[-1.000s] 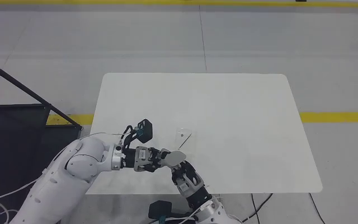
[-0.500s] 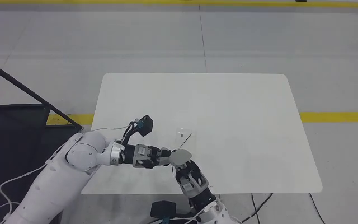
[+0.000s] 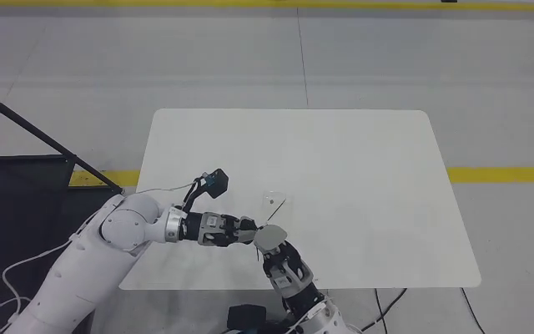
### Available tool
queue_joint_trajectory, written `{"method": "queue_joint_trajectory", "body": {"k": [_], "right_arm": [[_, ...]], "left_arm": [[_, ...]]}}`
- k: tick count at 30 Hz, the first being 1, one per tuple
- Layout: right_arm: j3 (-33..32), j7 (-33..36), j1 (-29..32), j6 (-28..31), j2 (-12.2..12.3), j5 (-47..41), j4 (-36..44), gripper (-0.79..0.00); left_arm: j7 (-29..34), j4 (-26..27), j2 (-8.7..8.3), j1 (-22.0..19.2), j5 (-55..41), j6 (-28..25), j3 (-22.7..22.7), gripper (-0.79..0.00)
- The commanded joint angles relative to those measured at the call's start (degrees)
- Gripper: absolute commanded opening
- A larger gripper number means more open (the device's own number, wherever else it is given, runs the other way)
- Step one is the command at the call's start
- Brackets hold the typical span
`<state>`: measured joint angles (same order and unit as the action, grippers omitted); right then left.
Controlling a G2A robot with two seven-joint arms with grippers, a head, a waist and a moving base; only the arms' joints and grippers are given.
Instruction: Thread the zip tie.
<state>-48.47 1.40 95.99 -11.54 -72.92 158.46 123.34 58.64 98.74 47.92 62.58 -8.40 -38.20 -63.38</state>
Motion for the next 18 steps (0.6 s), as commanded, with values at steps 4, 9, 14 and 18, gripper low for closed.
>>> {"method": "queue_joint_trajectory", "body": {"k": [4, 9, 14, 18], "right_arm": [[0.5, -2.0, -0.6, 3.0, 0.0, 0.1, -0.1, -0.785], [0.4, -2.3, -0.7, 3.7, 0.0, 0.1, 0.0, -0.785], [0.4, -2.0, -0.8, 3.7, 0.0, 0.0, -0.1, -0.773], [0.4, -2.0, -0.8, 4.1, -0.1, -0.1, -0.1, -0.782]], "left_arm": [[0.0, -0.5, 0.06, -0.1, -0.6, 0.5, 0.1, -0.785], [0.8, -0.9, 0.19, -0.4, -2.1, 0.9, 0.6, -0.785], [2.7, -2.1, 0.36, -1.2, -4.9, 1.3, 1.4, -0.785], [3.3, -3.0, 0.56, -1.8, -6.0, 1.5, 2.0, -0.785]]}}
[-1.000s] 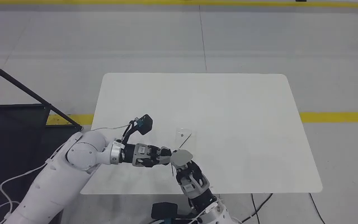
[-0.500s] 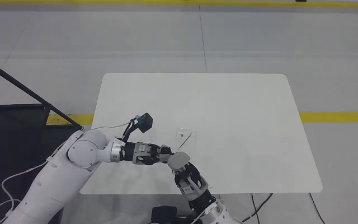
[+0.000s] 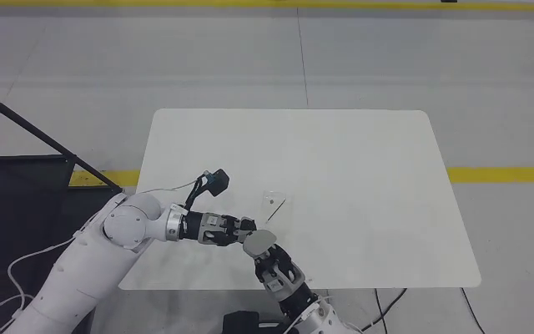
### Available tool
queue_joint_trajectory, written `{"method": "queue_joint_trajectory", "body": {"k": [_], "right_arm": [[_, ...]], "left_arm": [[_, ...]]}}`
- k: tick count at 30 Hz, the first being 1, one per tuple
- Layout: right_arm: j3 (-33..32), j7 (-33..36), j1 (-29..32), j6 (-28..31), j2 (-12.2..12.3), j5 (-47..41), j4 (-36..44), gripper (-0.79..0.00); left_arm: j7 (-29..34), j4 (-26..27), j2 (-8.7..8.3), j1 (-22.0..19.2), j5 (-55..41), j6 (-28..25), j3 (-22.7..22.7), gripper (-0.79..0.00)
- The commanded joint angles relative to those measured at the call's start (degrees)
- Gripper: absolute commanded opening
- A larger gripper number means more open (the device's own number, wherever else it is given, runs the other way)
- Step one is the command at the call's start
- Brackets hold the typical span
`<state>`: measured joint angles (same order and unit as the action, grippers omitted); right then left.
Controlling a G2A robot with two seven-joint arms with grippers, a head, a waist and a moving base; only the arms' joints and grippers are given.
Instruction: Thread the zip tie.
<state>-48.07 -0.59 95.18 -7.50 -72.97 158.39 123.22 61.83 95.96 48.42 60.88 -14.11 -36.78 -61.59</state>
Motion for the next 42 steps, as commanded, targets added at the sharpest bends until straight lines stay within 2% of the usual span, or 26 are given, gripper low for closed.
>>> {"method": "queue_joint_trajectory", "body": {"k": [1, 4, 7, 16, 29, 36, 42], "right_arm": [[0.0, 0.0, 0.0, 0.2, 0.0, -0.2, 0.0, -0.77], [0.0, 0.0, 0.0, 0.2, 0.0, -0.3, 0.0, -0.727], [-0.1, 0.0, 0.0, 0.4, -0.1, -0.5, 0.0, -0.65], [-0.1, 0.1, -0.1, 0.8, -0.1, -0.7, 0.0, -0.61], [-0.4, -0.7, 0.2, 0.3, -0.1, -1.6, 0.1, -0.477], [-0.6, -1.9, 0.4, -0.4, 0.0, -2.6, 0.4, -0.471], [-4.4, -8.6, 2.8, -1.8, 0.8, -9.7, 2.0, -0.449]], "left_arm": [[0.3, -0.5, 0.11, -0.3, -0.6, 0.2, 0.3, -0.785], [0.7, -1.0, 0.28, -0.7, -1.5, 0.4, 0.8, -0.785], [1.2, -1.5, 0.43, -1.1, -2.1, 0.5, 1.2, -0.785], [1.9, -2.3, 0.73, -1.7, -3.2, 0.5, 1.7, -0.785], [2.4, -3.1, 1.01, -1.9, -4.3, 0.7, 1.8, -0.785], [2.6, -3.3, 1.16, -2.1, -4.5, 1.0, 1.8, -0.785], [3.2, -4.3, 1.12, -2.3, -5.7, 0.2, 0.9, -0.785]]}}
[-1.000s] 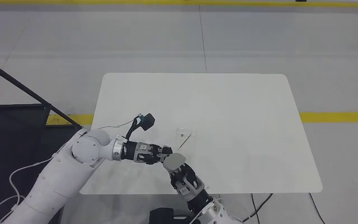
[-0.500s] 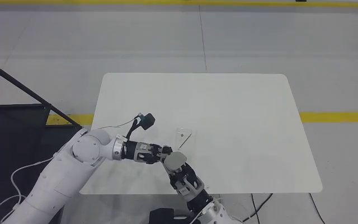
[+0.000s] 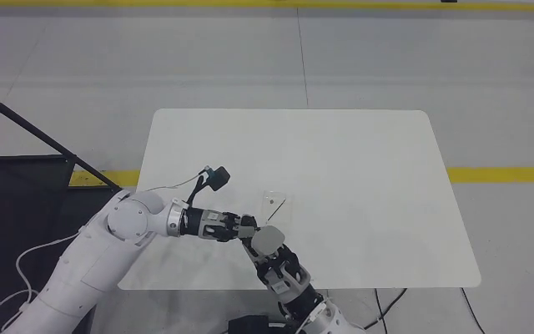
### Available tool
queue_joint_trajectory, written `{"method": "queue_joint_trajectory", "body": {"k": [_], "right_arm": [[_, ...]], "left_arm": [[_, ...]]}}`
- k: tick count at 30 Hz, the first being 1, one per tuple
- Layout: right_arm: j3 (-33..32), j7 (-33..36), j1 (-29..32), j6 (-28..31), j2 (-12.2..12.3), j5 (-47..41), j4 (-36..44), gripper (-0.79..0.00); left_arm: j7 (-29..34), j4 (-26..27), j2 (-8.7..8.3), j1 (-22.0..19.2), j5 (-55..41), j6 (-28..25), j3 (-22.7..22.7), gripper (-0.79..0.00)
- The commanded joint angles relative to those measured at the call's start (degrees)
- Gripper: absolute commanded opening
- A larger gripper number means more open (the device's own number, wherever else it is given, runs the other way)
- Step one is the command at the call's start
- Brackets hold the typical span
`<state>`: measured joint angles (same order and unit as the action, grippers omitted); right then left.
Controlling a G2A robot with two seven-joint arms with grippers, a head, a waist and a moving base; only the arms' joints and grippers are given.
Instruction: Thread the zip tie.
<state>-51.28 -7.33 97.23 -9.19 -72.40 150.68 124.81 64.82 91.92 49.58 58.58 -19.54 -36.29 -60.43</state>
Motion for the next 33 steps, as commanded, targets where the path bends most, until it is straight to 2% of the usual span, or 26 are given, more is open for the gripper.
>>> {"method": "queue_joint_trajectory", "body": {"k": [1, 3, 5, 9, 14, 17, 18, 20, 28, 31, 33], "right_arm": [[-2.2, -4.0, 1.4, 0.2, 0.5, -3.8, 0.7, -0.443], [-4.8, -8.4, 2.9, 2.5, 1.3, -6.7, 1.1, -0.422], [-7.8, -12.0, 4.0, 5.1, 1.9, -9.1, 1.6, -0.305], [-11.8, -16.3, 5.7, 9.4, 2.9, -11.6, 2.3, -0.246], [-13.8, -18.7, 6.1, 14.0, 3.6, -11.1, 2.5, -0.277], [-12.9, -17.1, 5.1, 15.9, 3.7, -9.4, 2.4, -0.308], [-12.4, -16.1, 4.7, 16.3, 3.7, -8.8, 2.3, -0.342], [-11.2, -14.5, 3.7, 16.9, 3.6, -8.1, 2.1, -0.379], [-7.6, -10.0, 1.0, 17.8, 3.2, -5.9, 1.4, -0.409], [-6.8, -9.5, 0.6, 18.0, 3.3, -5.0, 1.4, -0.48], [-6.5, -9.2, 0.5, 18.0, 3.3, -4.7, 1.5, -0.493]], "left_arm": [[0.4, -0.4, -0.07, 0.0, -0.5, -0.5, -0.5, -0.785], [0.8, -0.7, -0.12, 0.0, -1.0, -0.8, -0.8, -0.785], [1.1, -0.7, -0.17, 0.0, -1.2, -1.0, -1.1, -0.785], [1.5, -0.3, -0.22, 0.1, -1.2, -1.1, -1.5, -0.785], [2.1, 0.3, -0.18, 0.0, -1.1, -1.0, -1.5, -0.785], [2.3, 0.7, -0.12, -0.1, -0.8, -0.9, -1.1, -0.785], [2.3, 0.9, -0.11, -0.2, -0.6, -0.9, -1.0, -0.785], [2.4, 1.4, -0.12, -0.2, 0.0, -0.8, -0.6, -0.785], [2.1, 2.2, -0.36, -0.5, 1.2, -1.1, 0.5, -0.785], [2.0, 2.5, -0.55, -0.5, 1.3, -1.2, 0.8, -0.785], [1.9, 2.6, -0.71, -0.5, 1.4, -1.3, 0.9, -0.785]]}}
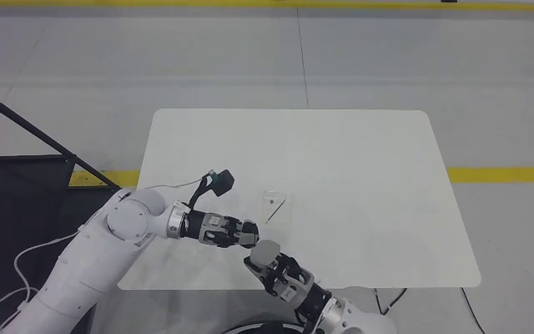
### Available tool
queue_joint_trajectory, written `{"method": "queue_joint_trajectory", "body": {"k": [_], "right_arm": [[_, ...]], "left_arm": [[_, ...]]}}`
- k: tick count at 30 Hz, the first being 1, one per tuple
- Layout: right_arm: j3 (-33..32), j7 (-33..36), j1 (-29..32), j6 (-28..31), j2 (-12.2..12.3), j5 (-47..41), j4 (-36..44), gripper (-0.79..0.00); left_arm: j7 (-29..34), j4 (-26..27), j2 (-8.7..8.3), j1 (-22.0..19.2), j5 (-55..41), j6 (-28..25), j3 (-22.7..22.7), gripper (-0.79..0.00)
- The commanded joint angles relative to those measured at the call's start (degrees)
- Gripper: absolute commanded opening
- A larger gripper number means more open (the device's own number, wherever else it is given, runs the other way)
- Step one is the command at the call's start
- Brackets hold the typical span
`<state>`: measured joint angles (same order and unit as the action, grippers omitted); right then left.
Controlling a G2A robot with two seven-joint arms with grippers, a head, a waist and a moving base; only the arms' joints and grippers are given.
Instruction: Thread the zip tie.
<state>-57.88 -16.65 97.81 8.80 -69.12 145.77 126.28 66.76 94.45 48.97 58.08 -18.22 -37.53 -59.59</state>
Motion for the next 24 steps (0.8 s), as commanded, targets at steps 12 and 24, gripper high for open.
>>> {"method": "queue_joint_trajectory", "body": {"k": [12, 24], "right_arm": [[0.7, 1.8, -0.6, 0.3, 0.3, 0.6, -0.2, -0.533], [0.6, 1.9, -0.9, 0.4, 0.7, 0.0, -0.4, -0.785]], "left_arm": [[-0.6, 0.6, -1.0, -0.2, 0.0, -0.6, 1.0, -0.785], [-1.6, 1.1, -1.77, -0.7, 0.5, -1.6, 2.1, -0.785]]}}
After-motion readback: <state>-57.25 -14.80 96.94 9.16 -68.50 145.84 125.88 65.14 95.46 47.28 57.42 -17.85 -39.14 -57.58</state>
